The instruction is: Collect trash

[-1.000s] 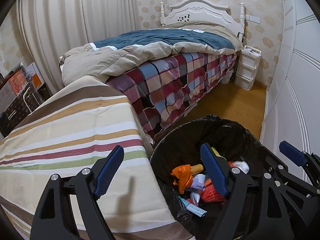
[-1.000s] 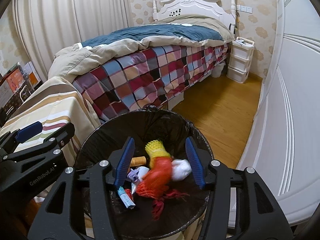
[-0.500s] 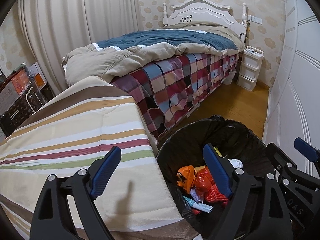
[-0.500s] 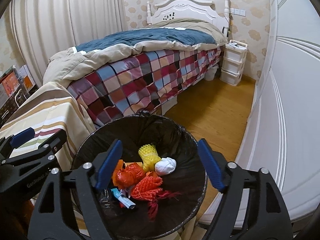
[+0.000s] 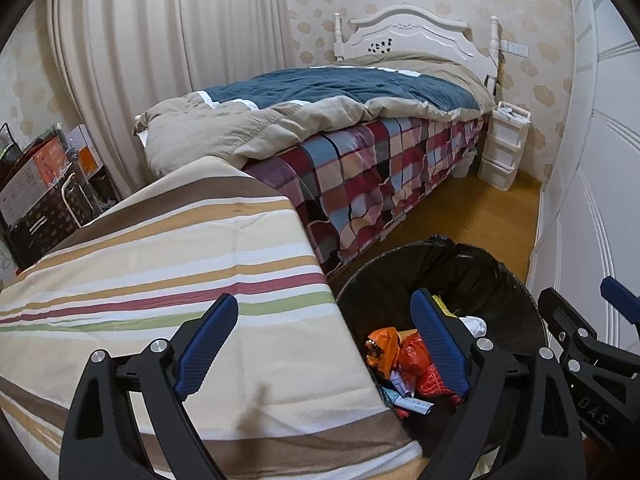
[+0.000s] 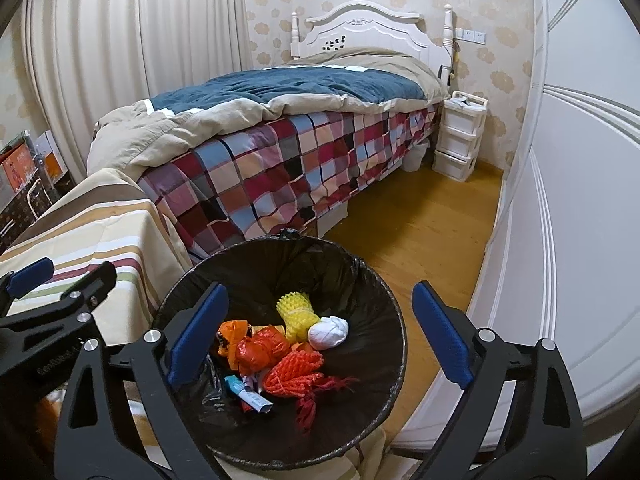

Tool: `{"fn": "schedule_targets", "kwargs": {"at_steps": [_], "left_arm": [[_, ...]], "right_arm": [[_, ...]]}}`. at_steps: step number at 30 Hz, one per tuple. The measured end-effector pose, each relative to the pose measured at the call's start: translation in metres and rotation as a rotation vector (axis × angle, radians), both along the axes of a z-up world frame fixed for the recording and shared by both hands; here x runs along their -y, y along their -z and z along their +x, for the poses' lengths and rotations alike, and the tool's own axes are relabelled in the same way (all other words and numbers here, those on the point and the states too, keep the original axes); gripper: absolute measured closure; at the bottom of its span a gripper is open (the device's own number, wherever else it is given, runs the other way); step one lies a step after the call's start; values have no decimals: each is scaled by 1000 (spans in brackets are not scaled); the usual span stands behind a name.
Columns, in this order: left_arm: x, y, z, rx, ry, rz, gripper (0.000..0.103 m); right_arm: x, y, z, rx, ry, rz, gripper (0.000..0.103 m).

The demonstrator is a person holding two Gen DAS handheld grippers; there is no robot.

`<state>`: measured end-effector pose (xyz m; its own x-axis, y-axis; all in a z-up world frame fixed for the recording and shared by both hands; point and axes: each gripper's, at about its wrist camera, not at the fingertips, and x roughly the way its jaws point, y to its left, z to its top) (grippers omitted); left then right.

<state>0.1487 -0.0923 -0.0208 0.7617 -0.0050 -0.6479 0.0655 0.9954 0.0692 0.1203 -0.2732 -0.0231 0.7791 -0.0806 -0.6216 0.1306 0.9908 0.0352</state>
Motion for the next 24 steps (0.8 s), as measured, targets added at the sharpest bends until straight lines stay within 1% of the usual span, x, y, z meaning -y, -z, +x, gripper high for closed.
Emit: {"fn": "schedule_targets", "kwargs": {"at_steps": [9,16,24], "left_arm": [[-20,-19,-30,37,-14,-9,13],[-37,-30,-62,42,-30,-20,12],[-59,-43,-101,83,-59,-31,12]], "right_arm": [[-16,-16,-28,17,-18,-1,9],[-28,-31,-59,37,-42,17,9],[-44,-51,-97,84,-82,11,9]]}}
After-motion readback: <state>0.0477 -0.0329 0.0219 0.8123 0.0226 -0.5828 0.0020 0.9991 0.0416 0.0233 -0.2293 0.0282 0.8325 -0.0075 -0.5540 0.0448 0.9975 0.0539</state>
